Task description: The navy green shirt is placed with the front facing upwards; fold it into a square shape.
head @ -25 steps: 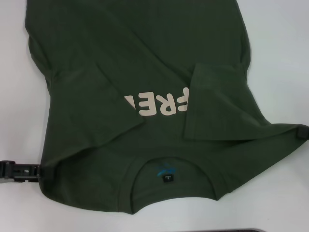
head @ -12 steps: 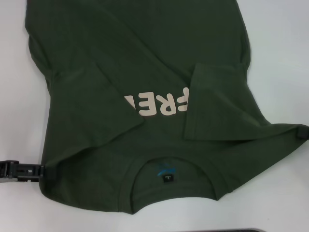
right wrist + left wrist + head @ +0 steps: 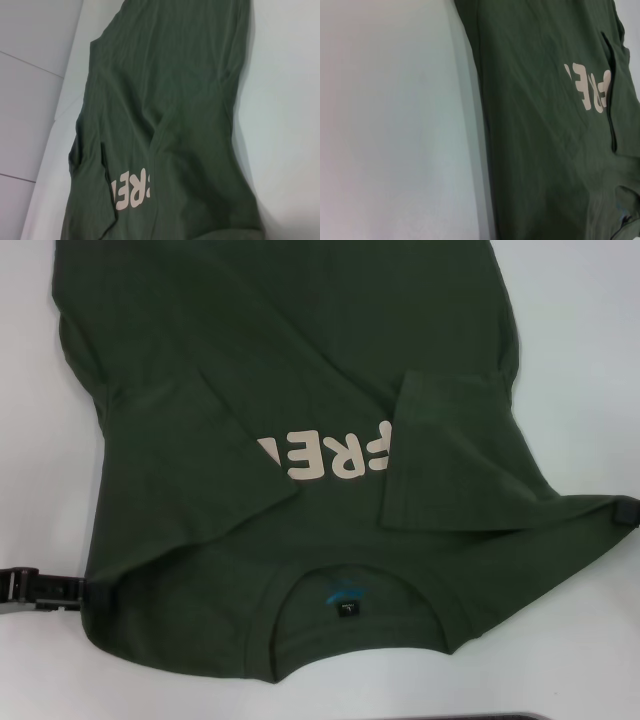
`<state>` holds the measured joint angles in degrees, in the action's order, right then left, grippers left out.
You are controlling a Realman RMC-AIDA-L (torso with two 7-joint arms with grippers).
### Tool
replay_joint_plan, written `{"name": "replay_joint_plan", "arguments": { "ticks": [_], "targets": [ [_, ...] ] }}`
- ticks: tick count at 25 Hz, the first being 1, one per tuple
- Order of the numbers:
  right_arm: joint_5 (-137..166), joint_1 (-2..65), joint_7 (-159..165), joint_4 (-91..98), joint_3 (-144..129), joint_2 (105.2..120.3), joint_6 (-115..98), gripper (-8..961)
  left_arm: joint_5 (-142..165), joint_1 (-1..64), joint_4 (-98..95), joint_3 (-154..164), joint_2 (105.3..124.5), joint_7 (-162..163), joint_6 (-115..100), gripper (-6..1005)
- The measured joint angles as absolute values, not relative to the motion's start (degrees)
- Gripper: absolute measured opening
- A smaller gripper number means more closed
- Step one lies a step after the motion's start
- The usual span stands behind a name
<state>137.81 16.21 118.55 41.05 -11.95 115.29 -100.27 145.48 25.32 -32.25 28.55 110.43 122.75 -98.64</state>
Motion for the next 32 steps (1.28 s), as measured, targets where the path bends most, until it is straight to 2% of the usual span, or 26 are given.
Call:
{"name": "replay_joint_plan", "arguments": {
  "ticks": [5, 11, 16, 24, 29, 32],
  "targets": [
    [137.81, 16.42, 118.61, 41.05, -11.95, 115.3, -100.28, 43, 145.48, 25.39, -32.25, 28.63, 110.4, 122.77, -98.61, 565],
    [137.81, 16.6, 118.9, 41.05, -11.95, 115.3, -100.22, 43, 145.56, 25.4, -32.41, 29.62, 110.61, 122.11, -98.62, 448],
    [137.8, 16.7, 118.86, 41.05, -11.95, 115.3, -100.12, 43, 145.56, 25.45, -32.51, 30.57, 110.64, 122.39, -98.05, 267],
    [137.73, 16.65, 118.6, 40.96, -11.95, 115.48, -99.96, 44, 145.55, 25.77, -32.37, 30.76, 110.58, 122.72, -98.25, 43],
    [137.71, 16.15, 118.51, 40.95, -11.95, 115.48, -99.74, 44, 145.53, 26.09, -32.49, 30.76, 110.17, 122.77, -98.62, 36],
    [137.71, 15.17, 118.2, 40.95, -11.96, 115.62, -99.21, 44, 145.53, 26.13, -32.7, 30.72, 109.3, 122.75, -98.71, 34]
  ]
}}
